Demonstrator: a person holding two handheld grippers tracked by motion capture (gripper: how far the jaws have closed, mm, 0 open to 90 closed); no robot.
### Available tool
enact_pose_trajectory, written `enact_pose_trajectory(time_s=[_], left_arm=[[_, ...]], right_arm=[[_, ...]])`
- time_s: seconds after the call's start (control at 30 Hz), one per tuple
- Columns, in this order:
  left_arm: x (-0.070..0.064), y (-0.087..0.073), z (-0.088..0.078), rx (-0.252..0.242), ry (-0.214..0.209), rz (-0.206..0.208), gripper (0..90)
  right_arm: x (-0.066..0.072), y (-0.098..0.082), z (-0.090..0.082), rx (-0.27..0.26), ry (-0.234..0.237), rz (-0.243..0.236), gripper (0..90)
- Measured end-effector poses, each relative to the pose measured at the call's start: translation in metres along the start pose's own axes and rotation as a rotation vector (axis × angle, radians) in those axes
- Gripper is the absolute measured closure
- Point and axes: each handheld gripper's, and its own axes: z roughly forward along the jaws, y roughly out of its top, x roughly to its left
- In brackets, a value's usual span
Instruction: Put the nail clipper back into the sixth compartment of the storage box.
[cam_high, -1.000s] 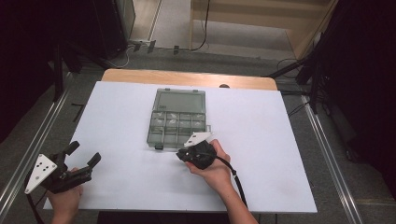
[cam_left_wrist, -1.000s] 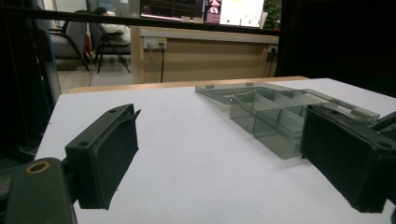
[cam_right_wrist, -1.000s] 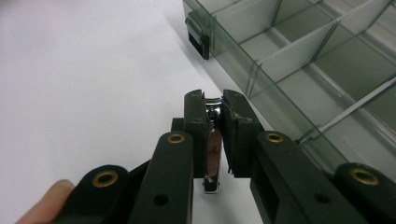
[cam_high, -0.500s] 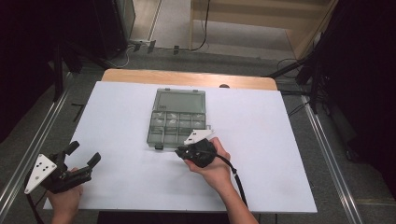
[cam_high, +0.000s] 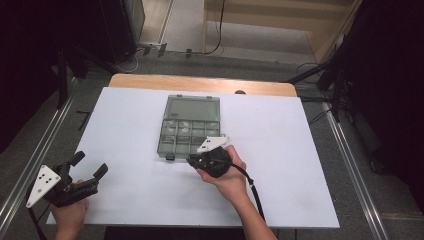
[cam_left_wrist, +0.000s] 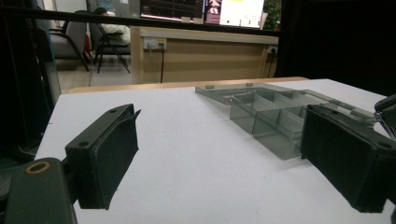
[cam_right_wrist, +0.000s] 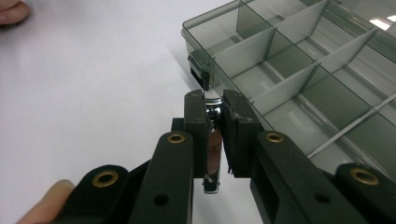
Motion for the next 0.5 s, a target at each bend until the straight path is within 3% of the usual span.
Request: enact_pose_trajectory(time_s=[0.5], left_arm=[[0.0003,0.0000,-0.0002,-0.001,0.000,-0.003,10.7]], right_arm=[[-0.0001,0.0096,-0.0010,-0.019,-0.005,0.001,82.5]])
